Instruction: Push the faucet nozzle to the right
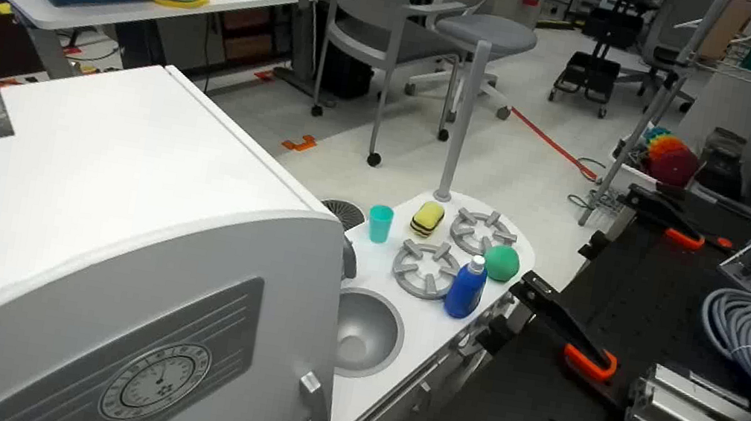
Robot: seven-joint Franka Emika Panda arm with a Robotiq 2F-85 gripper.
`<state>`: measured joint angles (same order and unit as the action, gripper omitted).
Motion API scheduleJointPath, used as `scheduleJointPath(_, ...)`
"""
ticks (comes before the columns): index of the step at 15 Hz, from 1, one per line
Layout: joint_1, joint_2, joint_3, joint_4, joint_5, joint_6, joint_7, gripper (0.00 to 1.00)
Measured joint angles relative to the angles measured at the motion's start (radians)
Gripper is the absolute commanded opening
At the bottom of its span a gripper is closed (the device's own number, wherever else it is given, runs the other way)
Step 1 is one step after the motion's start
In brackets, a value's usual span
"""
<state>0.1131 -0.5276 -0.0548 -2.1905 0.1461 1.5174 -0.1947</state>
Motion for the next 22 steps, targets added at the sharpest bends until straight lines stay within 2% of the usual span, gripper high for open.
scheduleJointPath(4, -0.002, 0.001, 0.003, 0.0, 0.0, 0.0, 0.0, 1.0)
scheduleJointPath(6, -0.007, 0.031, 0.02, -0.006, -0.001, 0.044, 0.026, 1.0)
scheduleJointPath(8, -0.01, 0.114, 0.05, -0.019, -0.003, 0.158, 0.071, 1.0)
scheduleJointPath(12, -0.011, 0.358, 0.084, -0.024, -0.008, 0.362, 0.159, 1.0)
scheduleJointPath(18, -0.01, 0.742, 0.089, -0.01, -0.066, 0.807, 0.172, 1.0)
scheduleJointPath(22, -0.001, 1.007, 0.093, 0.034, -0.146, 1.038, 0.171, 1.0)
